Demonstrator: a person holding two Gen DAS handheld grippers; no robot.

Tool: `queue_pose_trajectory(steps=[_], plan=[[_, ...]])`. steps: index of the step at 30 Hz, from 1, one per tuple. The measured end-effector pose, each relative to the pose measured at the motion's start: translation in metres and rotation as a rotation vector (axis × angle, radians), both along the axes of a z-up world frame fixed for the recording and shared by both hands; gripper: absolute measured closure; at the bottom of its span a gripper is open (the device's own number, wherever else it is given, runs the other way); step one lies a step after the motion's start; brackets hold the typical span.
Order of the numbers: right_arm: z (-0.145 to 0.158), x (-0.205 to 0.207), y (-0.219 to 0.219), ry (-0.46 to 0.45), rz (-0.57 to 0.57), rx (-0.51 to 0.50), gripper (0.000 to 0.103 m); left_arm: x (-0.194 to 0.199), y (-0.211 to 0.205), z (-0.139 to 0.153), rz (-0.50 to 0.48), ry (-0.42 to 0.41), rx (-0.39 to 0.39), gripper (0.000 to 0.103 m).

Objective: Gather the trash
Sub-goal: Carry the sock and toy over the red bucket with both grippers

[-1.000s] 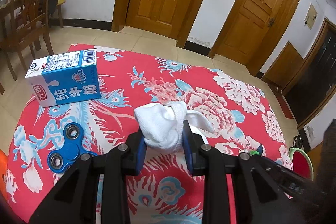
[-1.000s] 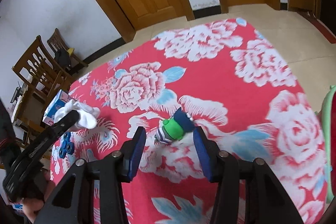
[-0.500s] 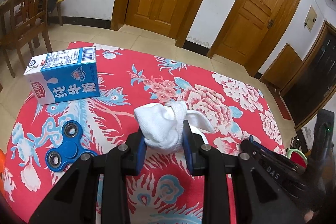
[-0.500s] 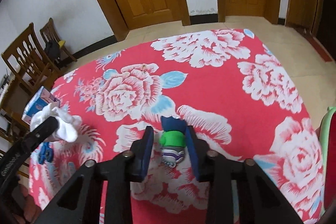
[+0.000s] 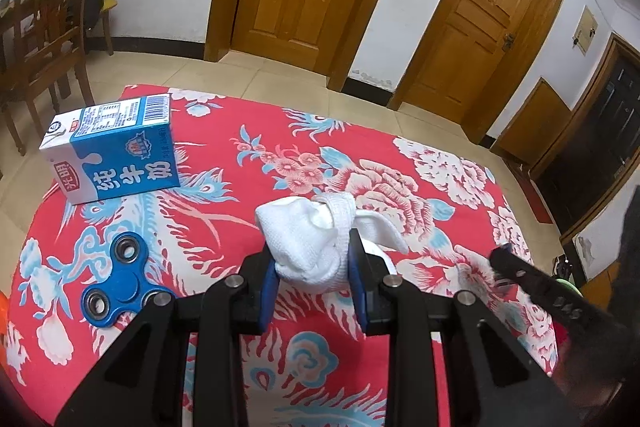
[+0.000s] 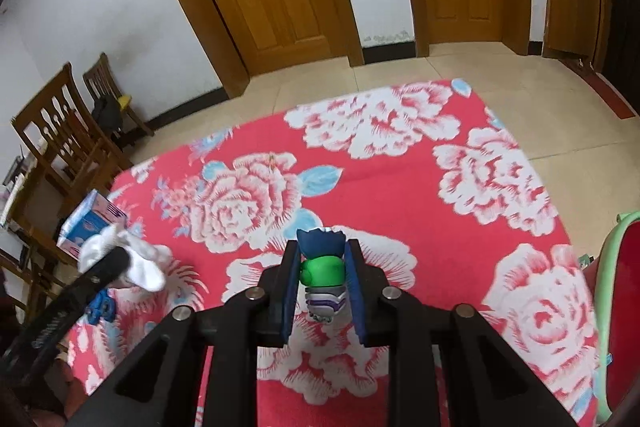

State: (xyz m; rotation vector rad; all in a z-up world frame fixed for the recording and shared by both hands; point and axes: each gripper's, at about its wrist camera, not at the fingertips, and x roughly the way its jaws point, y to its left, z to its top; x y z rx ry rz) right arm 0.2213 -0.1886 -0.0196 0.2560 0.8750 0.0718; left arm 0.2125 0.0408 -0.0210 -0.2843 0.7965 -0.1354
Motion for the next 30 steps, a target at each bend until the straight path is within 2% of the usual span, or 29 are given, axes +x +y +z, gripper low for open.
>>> queue_pose_trajectory(steps=[10, 18, 30], plan=[[0.033, -0.043, -0.038, -0.065, -0.047, 0.033, 0.078, -0.013, -0.023, 0.019, -0.057, -0.034, 0.032, 0.072], [0.054, -0.084, -0.085, -0.119, -0.138, 0.045, 0.078, -0.031, -0.055, 0.037, -0.127, -0.054, 0.04, 0.072], [0.053, -0.149, -0.175, -0.13, -0.328, 0.046, 0.078, -0.053, -0.131, 0.049, -0.297, -0.046, 0.028, 0.072]])
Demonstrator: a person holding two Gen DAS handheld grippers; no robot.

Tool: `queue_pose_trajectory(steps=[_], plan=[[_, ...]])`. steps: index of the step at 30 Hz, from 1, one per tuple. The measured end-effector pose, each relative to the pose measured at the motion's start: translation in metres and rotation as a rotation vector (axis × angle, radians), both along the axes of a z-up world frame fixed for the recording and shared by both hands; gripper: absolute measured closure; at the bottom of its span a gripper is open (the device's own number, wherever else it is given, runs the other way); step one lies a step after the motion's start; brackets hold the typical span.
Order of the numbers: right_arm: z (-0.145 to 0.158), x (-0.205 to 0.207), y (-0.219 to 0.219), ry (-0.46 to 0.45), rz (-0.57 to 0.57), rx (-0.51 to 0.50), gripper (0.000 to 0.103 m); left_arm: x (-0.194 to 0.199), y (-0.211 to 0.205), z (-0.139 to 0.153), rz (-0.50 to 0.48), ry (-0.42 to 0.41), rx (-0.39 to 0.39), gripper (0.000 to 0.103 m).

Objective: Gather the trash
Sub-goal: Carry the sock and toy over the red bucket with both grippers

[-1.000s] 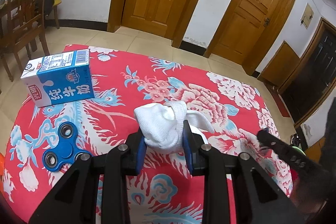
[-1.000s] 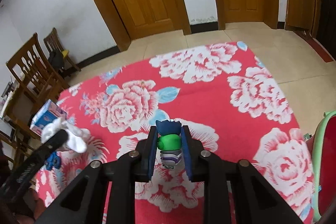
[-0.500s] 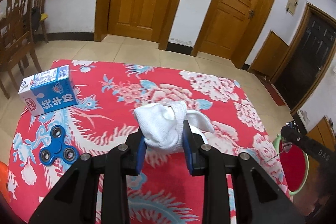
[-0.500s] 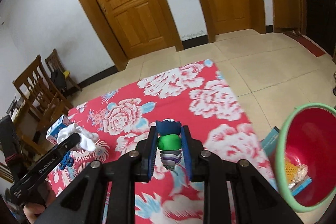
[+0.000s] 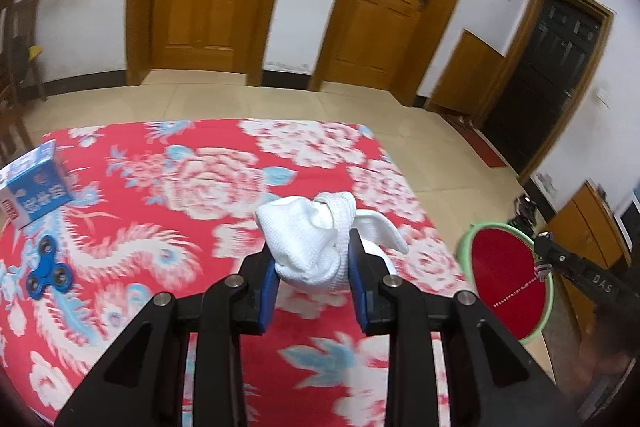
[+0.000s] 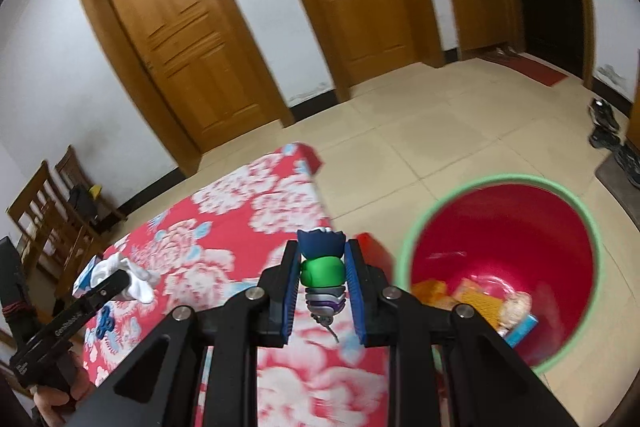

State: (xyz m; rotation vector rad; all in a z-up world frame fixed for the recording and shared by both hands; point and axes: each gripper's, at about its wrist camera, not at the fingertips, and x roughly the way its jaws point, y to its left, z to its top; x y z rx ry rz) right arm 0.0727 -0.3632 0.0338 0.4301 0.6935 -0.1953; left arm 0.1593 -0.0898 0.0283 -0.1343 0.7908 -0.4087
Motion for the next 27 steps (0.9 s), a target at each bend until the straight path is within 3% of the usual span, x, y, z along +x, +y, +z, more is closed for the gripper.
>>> queue_pose_trajectory(steps=[15, 27], plan=[[-0.049, -0.064, -0.098, 0.059, -0.225, 0.094, 0.077, -0.026, -0.106, -0.005, -0.222, 0.02, 0.052, 0.073], [-0.062, -0.087, -0.123, 0.041, -0.274, 0.12, 0.077, -0.04, -0.167, -0.019, -0.359, 0.02, 0.063, 0.072]])
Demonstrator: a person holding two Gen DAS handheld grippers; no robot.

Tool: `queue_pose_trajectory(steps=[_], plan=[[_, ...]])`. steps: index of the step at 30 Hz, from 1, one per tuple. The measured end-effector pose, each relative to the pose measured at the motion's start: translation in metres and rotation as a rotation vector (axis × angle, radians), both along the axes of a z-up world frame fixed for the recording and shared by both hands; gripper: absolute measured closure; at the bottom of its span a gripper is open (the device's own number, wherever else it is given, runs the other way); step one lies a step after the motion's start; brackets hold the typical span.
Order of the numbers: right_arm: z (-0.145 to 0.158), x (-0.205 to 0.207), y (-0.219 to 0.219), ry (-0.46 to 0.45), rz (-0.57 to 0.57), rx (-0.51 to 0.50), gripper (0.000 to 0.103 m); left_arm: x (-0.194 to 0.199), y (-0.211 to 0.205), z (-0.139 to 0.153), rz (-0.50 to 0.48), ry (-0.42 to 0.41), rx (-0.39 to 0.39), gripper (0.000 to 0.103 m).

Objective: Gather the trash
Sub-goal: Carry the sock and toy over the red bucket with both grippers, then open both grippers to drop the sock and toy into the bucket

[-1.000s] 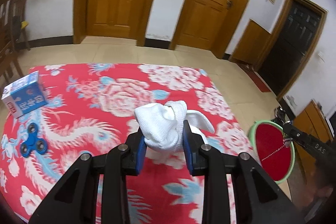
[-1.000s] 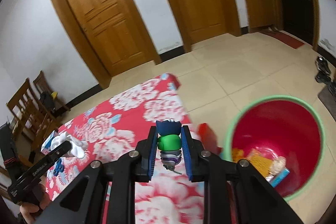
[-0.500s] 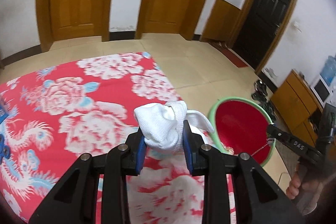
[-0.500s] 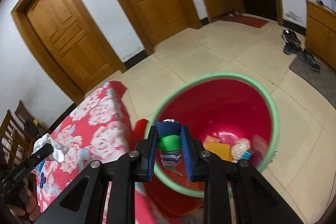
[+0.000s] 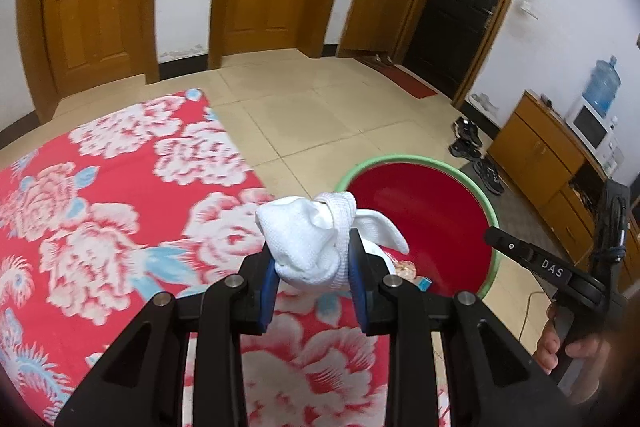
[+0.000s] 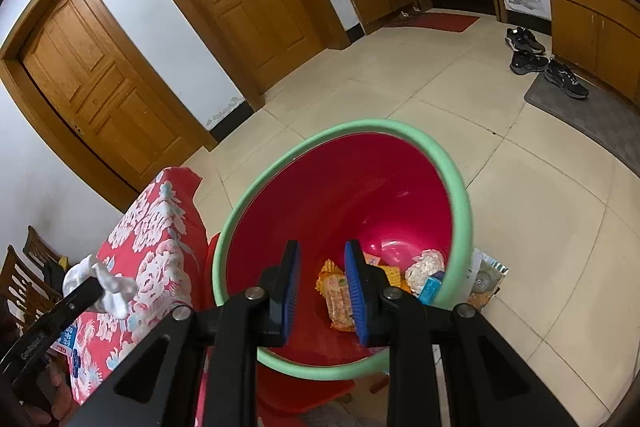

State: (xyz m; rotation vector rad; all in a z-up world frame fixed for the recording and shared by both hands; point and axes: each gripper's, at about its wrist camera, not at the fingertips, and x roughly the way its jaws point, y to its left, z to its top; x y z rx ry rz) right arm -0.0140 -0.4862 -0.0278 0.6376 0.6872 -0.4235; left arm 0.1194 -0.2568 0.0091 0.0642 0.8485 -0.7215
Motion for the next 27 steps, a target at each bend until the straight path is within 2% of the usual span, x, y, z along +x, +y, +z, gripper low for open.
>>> queue_pose_trajectory(steps=[10, 12, 13, 14, 16, 22, 27], plan=[[0.0, -0.024, -0.006, -0.015, -0.033, 0.01, 0.071, -0.008, -0.057, -0.022, -0.108, 0.008, 0.044, 0.072], [0.001, -0.028, -0.008, -0.018, -0.039, 0.01, 0.07, -0.009, -0.064, -0.024, -0.115, -0.001, 0.054, 0.065], [0.001, -0.03, -0.008, -0.018, -0.041, 0.008, 0.069, -0.01, -0.068, -0.025, -0.12, -0.001, 0.057, 0.058], [0.001, -0.031, -0.009, -0.019, -0.043, 0.007, 0.068, -0.011, -0.07, -0.026, -0.123, -0.001, 0.058, 0.053], [0.0, -0.032, -0.01, -0.019, -0.048, 0.01, 0.065, -0.011, -0.073, -0.027, -0.13, 0.001, 0.053, 0.051], [0.0, -0.033, -0.008, -0.02, -0.045, 0.017, 0.06, -0.01, -0.071, -0.028, -0.121, 0.014, 0.06, 0.051], [0.005, -0.033, 0.001, -0.02, -0.021, 0.006, 0.056, -0.011, -0.054, -0.021, -0.087, 0.018, 0.055, 0.05]])
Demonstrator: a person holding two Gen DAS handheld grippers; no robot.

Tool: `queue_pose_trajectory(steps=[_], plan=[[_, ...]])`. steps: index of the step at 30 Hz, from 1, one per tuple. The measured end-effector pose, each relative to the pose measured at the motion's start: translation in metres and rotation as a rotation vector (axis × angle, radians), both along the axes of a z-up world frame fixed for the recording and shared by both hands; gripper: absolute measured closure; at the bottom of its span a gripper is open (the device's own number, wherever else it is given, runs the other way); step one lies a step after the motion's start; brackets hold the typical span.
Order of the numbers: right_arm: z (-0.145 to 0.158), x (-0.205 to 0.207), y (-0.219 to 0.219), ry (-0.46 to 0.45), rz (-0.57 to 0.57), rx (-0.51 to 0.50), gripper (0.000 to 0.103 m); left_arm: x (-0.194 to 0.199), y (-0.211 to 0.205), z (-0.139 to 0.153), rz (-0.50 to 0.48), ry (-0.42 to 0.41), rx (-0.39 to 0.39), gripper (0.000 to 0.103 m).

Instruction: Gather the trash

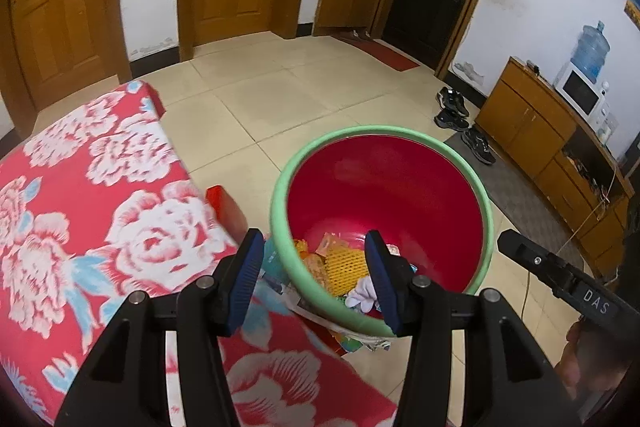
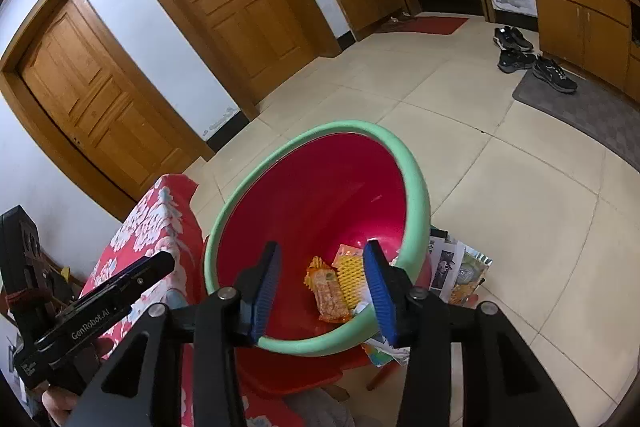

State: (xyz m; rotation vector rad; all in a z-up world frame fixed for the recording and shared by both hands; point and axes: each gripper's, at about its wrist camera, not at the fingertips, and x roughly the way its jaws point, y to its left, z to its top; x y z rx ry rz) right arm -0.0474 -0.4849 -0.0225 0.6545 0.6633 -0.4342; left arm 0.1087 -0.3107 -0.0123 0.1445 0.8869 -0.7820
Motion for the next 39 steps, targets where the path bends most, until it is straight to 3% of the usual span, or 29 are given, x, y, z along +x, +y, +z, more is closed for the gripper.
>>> queue_pose_trajectory(steps=[7, 13, 26, 28, 39], plan=[[0.01, 0.006, 0.029, -0.01, 0.056, -0.007, 0.037, -0.009, 0.031, 0.011, 0.061, -0.03, 0.02, 0.049], [0.021, 0.01, 0.057, -0.015, 0.103, -0.037, 0.029, -0.012, 0.062, 0.019, 0.141, -0.032, 0.028, 0.049], [0.039, 0.009, 0.121, -0.021, 0.215, -0.089, 0.025, -0.026, 0.141, 0.032, 0.354, -0.054, 0.058, 0.049], [0.043, 0.009, 0.129, -0.025, 0.229, -0.1, 0.021, -0.029, 0.153, 0.035, 0.383, -0.058, 0.058, 0.049], [0.062, 0.001, 0.178, -0.054, 0.313, -0.158, 0.02, -0.05, 0.197, 0.051, 0.465, -0.098, 0.051, 0.049]])
